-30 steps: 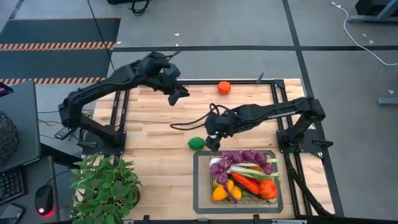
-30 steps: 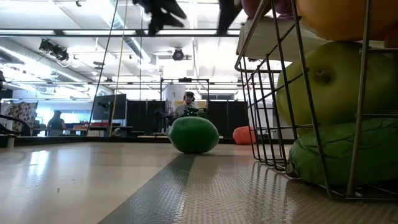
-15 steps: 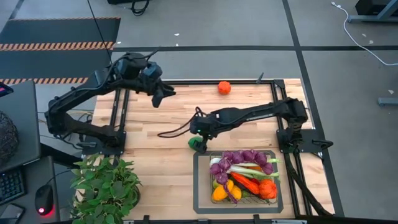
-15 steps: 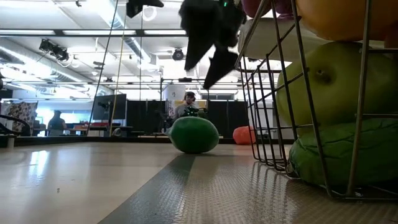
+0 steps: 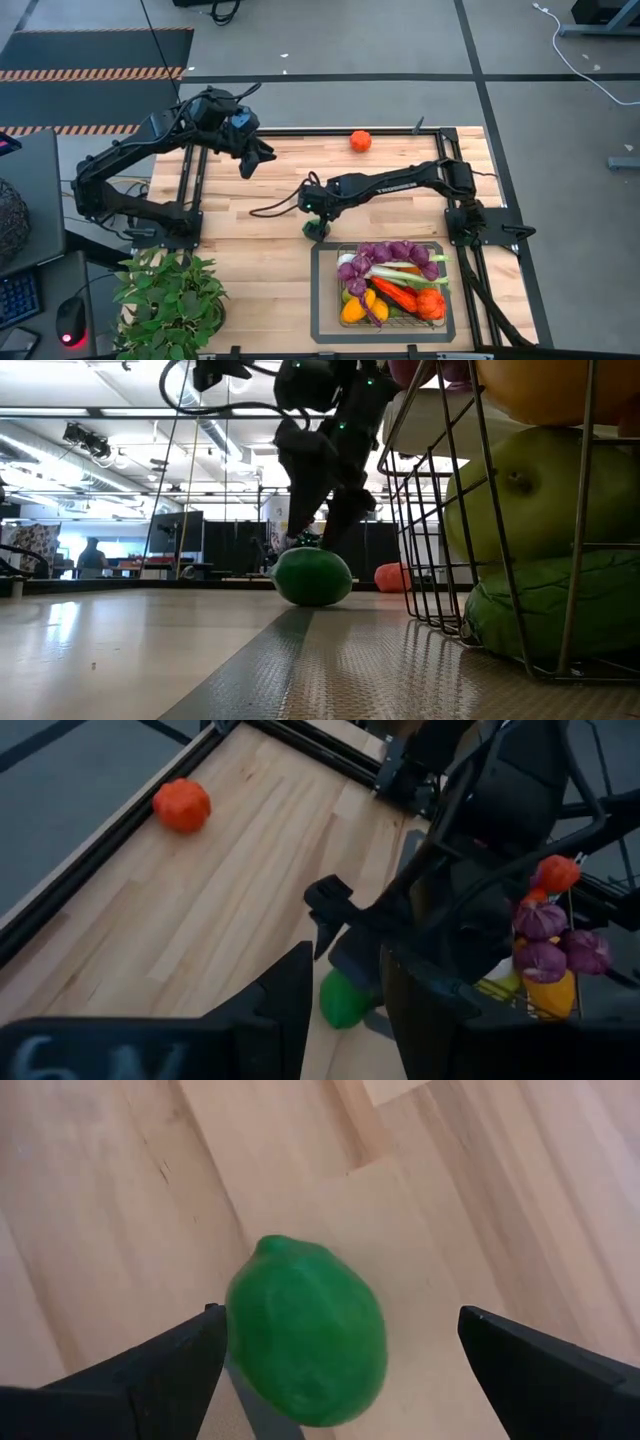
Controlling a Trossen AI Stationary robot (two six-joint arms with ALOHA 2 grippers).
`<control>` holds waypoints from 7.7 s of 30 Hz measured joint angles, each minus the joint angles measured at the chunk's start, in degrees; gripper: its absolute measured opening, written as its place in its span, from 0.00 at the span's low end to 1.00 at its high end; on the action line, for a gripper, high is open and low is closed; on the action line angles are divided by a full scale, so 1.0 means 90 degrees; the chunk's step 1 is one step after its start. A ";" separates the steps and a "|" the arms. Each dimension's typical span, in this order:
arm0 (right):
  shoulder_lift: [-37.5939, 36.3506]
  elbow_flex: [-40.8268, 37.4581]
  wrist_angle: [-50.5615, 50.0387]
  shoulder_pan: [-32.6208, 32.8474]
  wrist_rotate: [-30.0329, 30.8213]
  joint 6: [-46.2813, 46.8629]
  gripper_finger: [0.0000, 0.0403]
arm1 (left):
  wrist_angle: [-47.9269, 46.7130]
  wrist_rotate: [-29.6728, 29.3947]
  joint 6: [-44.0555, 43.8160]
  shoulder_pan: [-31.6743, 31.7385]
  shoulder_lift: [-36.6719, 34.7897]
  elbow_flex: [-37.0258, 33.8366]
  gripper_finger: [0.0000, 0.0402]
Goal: Build produce basket
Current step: Put the lime into the wire basket, then put the tangerine into the wire basket
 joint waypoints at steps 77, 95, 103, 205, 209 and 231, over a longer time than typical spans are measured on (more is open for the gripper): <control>-0.3597 -0.0002 -0.4085 0.4560 0.0856 0.6348 0.85 | 0.2750 -0.2330 -0.3558 -0.2611 0.1184 0.0000 0.31; -0.3194 -0.0005 -0.3343 0.4728 0.1841 0.5739 0.99 | 0.3525 -0.3149 -0.4586 -0.3575 0.1217 -0.0002 0.31; -0.3323 -0.0005 -0.3359 0.4299 0.2460 0.5614 0.99 | 0.3523 -0.3171 -0.4556 -0.3514 0.1216 -0.0002 0.31; -0.1552 -0.0848 -0.2033 -0.4118 0.0004 -0.0230 0.95 | 0.5481 -0.0078 -0.2569 0.1248 0.4587 -0.0017 0.98; -0.1552 -0.0979 -0.1623 -0.4161 0.0002 -0.0284 0.94 | 0.5589 -0.0005 -0.2883 0.1248 0.4816 -0.0017 0.98; -0.1552 -0.2218 0.0643 -0.4166 0.0219 0.0854 0.93 | 0.5470 0.1432 -0.3620 0.1481 0.4830 -0.0017 0.98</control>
